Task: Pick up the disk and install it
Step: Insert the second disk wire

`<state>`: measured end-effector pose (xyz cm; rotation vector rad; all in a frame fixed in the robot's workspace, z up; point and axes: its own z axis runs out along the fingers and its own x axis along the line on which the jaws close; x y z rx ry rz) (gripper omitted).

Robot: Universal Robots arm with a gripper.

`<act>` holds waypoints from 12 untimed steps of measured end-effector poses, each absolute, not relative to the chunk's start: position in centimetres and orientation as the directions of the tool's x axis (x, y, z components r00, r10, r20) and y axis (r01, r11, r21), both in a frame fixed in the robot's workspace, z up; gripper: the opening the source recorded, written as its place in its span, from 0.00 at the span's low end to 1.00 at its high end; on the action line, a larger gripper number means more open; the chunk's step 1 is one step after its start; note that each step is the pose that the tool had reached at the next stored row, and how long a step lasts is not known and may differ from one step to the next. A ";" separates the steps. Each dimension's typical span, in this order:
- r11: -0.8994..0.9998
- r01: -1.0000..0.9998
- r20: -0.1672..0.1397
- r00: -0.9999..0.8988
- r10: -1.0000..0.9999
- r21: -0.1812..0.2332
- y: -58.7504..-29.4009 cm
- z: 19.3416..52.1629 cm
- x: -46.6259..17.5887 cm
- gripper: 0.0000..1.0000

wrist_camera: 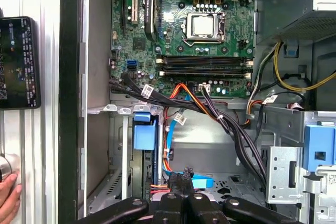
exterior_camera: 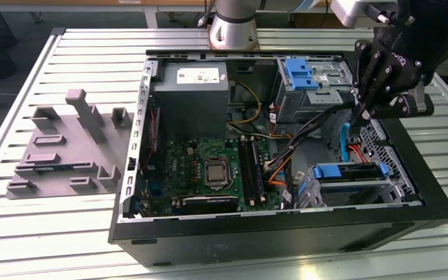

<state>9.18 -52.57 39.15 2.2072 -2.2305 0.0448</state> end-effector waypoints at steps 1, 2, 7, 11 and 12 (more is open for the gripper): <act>0.010 -1.000 0.022 -0.011 -1.000 -0.018 -52.5 39.1 9.2 0.11; 0.010 -1.000 0.022 -0.011 -1.000 -0.018 -52.5 39.1 9.2 0.93; 0.010 -1.000 0.023 -0.011 -1.000 -0.018 -52.5 39.1 9.2 0.97; 0.010 -1.000 0.023 -0.011 -1.000 -0.018 -52.5 39.1 9.2 0.90; 0.010 -1.000 0.023 -0.011 -1.000 -0.018 -52.5 39.1 9.2 0.89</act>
